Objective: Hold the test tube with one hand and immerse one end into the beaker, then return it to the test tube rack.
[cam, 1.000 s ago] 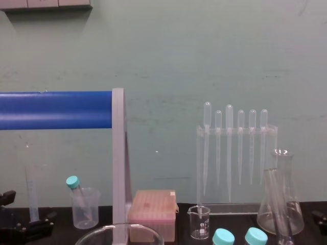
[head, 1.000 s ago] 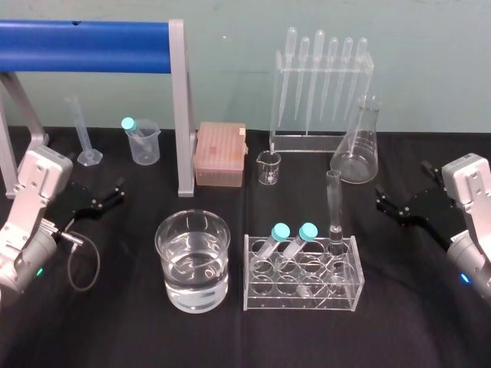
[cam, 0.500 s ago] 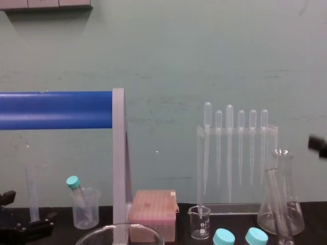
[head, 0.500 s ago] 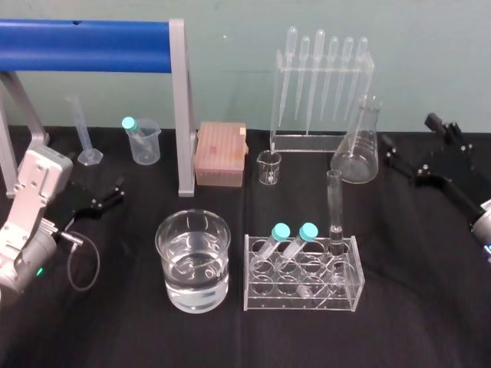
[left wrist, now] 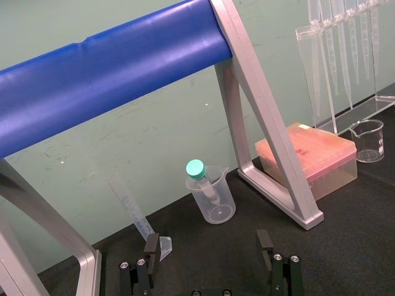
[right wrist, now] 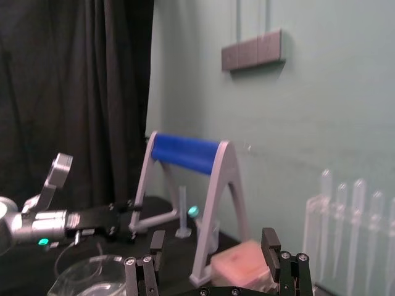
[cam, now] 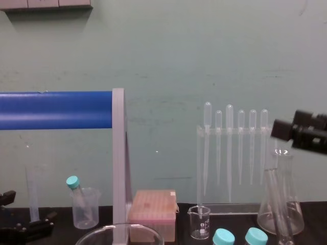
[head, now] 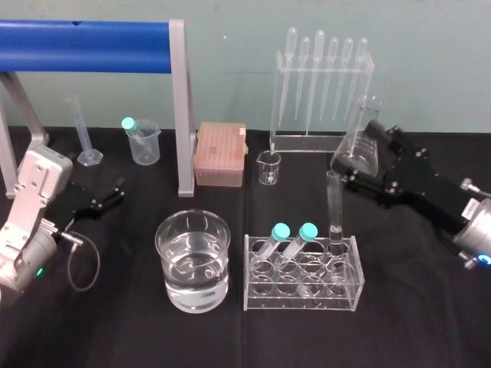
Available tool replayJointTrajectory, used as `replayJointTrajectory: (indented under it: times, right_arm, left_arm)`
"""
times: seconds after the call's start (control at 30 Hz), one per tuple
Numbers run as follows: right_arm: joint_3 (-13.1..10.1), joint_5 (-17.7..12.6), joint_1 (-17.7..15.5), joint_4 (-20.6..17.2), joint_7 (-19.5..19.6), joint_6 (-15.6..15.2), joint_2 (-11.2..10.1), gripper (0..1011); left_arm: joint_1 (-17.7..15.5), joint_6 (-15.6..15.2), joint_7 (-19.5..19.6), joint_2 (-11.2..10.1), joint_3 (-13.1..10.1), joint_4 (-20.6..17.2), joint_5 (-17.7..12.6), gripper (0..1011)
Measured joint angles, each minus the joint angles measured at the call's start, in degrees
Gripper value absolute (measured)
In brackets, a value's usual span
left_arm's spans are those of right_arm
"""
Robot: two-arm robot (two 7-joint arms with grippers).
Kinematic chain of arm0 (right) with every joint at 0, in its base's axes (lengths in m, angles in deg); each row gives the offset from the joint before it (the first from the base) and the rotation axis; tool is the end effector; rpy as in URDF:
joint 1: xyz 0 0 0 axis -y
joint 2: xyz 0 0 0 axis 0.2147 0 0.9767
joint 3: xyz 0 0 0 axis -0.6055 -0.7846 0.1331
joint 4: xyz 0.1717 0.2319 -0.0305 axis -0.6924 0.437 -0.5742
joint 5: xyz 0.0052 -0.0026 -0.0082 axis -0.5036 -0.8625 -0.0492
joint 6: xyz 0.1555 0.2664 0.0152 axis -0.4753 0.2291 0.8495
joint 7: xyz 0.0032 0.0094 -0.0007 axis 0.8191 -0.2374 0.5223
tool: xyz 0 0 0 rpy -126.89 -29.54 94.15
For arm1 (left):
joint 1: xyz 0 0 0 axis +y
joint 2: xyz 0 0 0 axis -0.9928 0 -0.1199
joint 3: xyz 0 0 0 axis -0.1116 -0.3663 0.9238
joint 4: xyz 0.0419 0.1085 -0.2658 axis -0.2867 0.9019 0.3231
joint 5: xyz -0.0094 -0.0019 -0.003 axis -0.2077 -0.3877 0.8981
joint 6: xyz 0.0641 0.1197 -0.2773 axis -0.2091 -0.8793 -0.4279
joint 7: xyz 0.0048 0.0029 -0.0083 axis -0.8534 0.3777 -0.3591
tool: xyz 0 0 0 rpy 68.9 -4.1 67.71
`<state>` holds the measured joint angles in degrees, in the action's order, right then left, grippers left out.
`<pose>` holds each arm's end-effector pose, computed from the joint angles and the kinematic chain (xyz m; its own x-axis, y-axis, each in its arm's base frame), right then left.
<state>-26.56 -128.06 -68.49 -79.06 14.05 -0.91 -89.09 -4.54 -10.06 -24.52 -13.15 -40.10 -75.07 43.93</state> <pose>0.3542 -0.0928 -0.2386 0.7715 -0.6321 0.0726 0.6103 0.7674 0.1965 0.3581 0.0826 -0.3023 0.2924 0.8803 0.3737 -0.9552 0.2874 0.0705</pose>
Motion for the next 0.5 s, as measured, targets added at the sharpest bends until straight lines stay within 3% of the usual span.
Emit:
replayJointTrajectory:
  times: [0.2, 0.5]
  right_arm:
    - [1.9, 2.9, 1.3, 1.6, 0.8, -3.4, 1.4, 1000]
    - [2.6, 4.7, 2.1, 3.5, 2.3, -7.2, 3.1, 1000]
  left_arm:
    - [0.0, 0.0, 0.0, 0.0, 0.0, 0.0, 0.0, 1000]
    - [0.0, 0.0, 0.0, 0.0, 0.0, 0.0, 0.0, 1000]
